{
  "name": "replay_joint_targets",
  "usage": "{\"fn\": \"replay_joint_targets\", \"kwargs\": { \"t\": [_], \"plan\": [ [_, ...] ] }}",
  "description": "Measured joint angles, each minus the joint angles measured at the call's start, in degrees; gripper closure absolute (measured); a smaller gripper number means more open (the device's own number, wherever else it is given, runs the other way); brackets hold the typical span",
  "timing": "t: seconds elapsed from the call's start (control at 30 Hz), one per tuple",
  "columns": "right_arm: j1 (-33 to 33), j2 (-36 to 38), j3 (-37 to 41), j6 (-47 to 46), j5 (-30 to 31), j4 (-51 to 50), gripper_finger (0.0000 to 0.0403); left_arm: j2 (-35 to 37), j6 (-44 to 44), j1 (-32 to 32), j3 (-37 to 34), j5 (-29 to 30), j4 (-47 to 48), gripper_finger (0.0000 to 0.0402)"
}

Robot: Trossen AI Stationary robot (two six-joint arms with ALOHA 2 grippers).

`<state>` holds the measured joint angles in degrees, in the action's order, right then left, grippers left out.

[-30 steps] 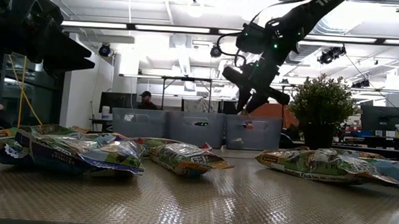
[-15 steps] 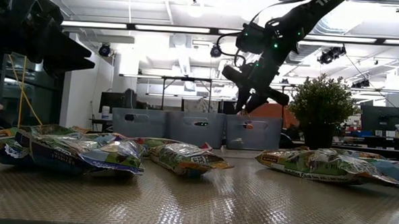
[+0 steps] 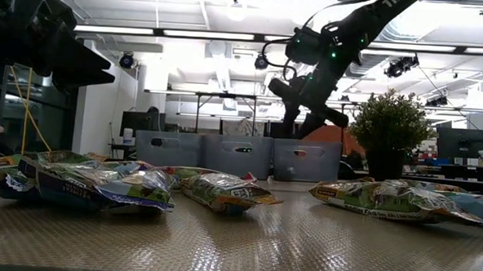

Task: Pick and place Granola Bars by type
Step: Put the red granola bar into the right black bin

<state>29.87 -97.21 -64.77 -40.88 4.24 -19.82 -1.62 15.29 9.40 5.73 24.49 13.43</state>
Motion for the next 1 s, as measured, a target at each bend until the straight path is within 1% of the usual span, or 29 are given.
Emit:
{"fn": "replay_joint_targets", "kwargs": {
  "t": [0.1, 0.2, 0.33, 0.5, 0.73, 0.9, 1.0],
  "plan": [
    [0.0, 0.2, 0.0, 0.9, -1.6, 2.6, 0.0245, 0.0, 0.0, 0.0, 0.0, 0.0, 0.0, 0.019],
    [-0.4, 1.2, 0.0, 1.9, -1.8, 5.2, 0.0246, 0.0, 0.0, 0.0, 0.0, 0.0, 0.0, 0.019],
    [-1.6, 4.0, 0.0, 5.0, -2.2, 9.6, 0.0245, 0.0, 0.0, 0.0, 0.0, 0.0, 0.0, 0.019],
    [-4.4, 7.9, -0.1, 9.4, -4.3, 16.3, 0.0245, 0.0, 0.0, 0.0, 0.0, 0.0, 0.0, 0.019],
    [-11.5, 11.4, -0.1, 12.3, -5.0, 26.1, 0.0245, 0.0, 0.0, 0.0, 0.0, 0.0, 0.0, 0.019],
    [-17.2, 11.4, -0.4, 15.3, -4.7, 26.4, 0.0245, 0.0, 0.0, 0.0, 0.0, 0.0, 0.0, 0.019],
    [-20.4, 11.4, -1.4, 15.5, -3.2, 26.1, 0.0245, 0.0, 0.0, 0.0, 0.0, 0.0, 0.0, 0.019]
  ]
}}
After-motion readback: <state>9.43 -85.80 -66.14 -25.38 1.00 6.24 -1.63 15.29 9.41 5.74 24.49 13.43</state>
